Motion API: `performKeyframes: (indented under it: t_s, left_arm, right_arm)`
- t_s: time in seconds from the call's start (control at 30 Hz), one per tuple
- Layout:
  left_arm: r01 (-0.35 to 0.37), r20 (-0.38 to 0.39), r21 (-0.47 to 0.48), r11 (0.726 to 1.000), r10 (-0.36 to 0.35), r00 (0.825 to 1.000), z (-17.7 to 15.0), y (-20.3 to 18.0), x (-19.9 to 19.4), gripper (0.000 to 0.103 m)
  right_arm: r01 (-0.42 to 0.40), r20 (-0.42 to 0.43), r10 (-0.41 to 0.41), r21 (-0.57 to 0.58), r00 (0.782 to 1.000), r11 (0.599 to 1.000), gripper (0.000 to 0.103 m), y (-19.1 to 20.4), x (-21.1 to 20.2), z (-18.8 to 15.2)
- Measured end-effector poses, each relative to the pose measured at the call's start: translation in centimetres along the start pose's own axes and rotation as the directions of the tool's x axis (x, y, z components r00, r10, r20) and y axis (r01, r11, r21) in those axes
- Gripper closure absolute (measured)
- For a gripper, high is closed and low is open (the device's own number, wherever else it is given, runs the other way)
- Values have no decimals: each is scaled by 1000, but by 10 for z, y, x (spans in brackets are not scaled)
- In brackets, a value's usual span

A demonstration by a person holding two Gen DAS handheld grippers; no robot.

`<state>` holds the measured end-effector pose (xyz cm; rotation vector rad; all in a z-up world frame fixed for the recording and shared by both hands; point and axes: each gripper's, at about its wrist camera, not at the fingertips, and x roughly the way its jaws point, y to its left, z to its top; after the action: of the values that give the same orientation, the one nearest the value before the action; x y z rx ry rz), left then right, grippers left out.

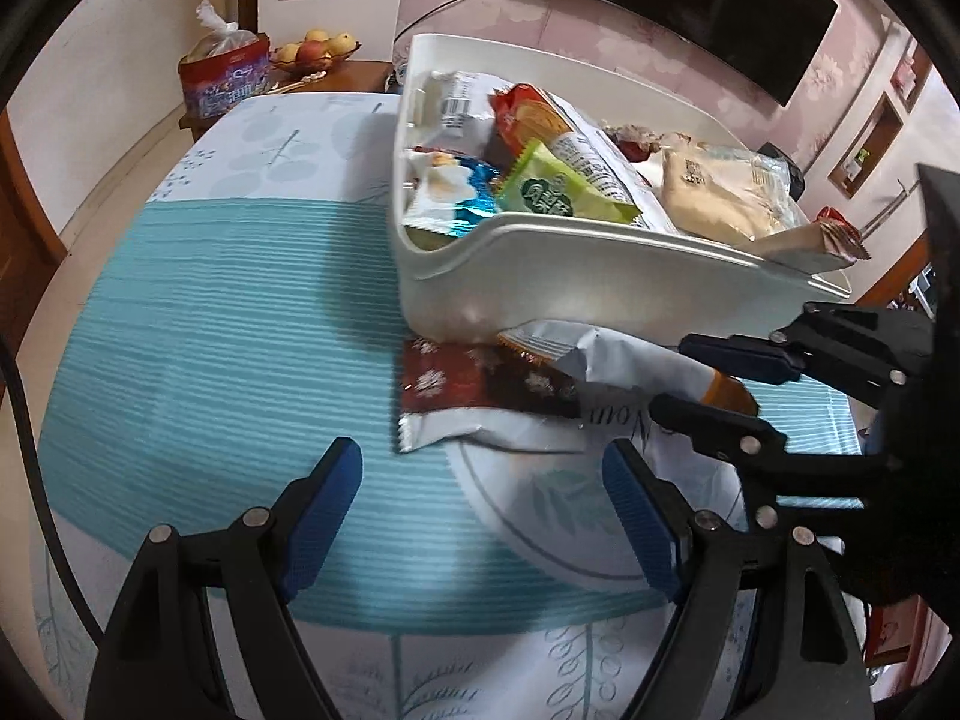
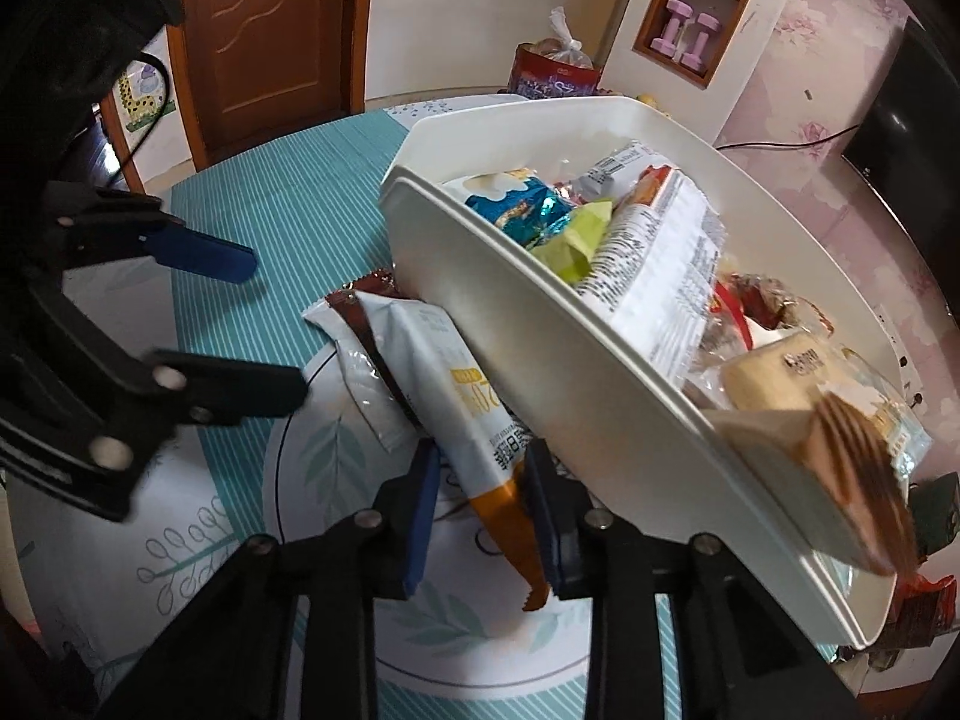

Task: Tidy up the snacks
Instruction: 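Grasp the OATS bar with the right tool while the left tool grasps the red snowflake wrapper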

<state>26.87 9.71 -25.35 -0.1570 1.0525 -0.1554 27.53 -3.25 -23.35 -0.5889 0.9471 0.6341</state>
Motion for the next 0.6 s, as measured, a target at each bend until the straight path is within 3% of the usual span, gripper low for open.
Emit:
performKeyframes:
  t_s: [0.17,0.6]
  left_arm:
    - [-39,-19,18,999,39,999,8,-11,13,21]
    - [-116,-67,42,992,119,991,20,-29,41,25]
  right_arm:
    - [2,7,-2,17,1000,1000,79,-7,-6,0]
    - [-4,16,4,60,1000,998,80,-22,-21,-11]
